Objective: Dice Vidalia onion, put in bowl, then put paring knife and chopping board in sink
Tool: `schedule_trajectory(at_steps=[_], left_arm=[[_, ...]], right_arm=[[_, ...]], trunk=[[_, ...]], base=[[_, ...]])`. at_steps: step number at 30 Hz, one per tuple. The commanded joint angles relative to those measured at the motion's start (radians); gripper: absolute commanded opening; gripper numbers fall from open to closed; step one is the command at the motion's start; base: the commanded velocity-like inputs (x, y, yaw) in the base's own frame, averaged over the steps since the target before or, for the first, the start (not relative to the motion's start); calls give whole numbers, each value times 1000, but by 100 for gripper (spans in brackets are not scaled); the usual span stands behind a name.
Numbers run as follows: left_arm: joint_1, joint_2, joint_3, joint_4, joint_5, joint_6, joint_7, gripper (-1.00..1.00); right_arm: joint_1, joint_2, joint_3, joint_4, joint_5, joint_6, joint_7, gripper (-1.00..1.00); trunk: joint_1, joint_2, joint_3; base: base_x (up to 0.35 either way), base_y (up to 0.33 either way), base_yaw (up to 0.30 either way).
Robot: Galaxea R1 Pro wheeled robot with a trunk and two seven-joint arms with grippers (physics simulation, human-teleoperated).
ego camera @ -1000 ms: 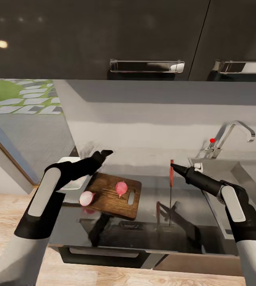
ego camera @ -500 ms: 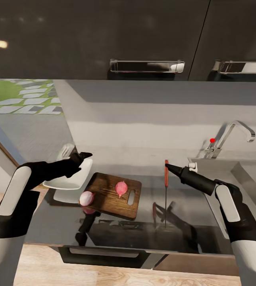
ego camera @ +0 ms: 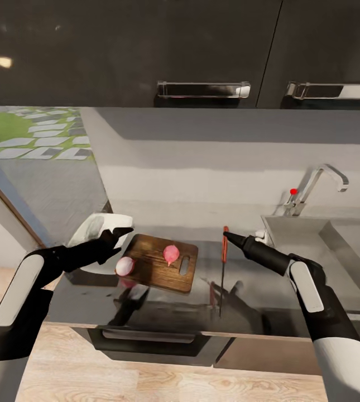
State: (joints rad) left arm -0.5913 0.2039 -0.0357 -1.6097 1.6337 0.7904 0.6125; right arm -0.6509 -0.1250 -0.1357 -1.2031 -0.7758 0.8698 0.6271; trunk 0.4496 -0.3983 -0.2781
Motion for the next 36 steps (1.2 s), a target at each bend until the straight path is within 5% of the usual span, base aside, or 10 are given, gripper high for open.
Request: schedule_trajectory(at_steps=[1, 15, 19, 22, 36], left_arm=[[23, 0, 5, -1, 11, -2, -3, 100], [102, 1, 17, 1, -10, -10, -14, 100], [103, 2, 20, 2, -106, -13, -17, 100], [103, 1, 19, 4, -139, -14, -21, 100], [102, -9, 10, 19, -155, -19, -25, 100]], right_arm=[[-1, 1, 3, 10, -1, 0, 2, -100], [-1, 2, 11, 29, 0, -9, 0, -100], [-1, 2, 7, 19, -1, -9, 1, -100], [-1, 1, 6, 16, -2, -9, 3, -100], [6, -10, -2, 7, -2, -33, 7, -100]], trunk=[[1, -2, -2], [1, -2, -2], [1, -2, -2], [1, -2, -2], [1, -2, -2]], base=[[-4, 0, 0], [-1, 0, 0], [0, 0, 0], [0, 0, 0], [0, 0, 0]])
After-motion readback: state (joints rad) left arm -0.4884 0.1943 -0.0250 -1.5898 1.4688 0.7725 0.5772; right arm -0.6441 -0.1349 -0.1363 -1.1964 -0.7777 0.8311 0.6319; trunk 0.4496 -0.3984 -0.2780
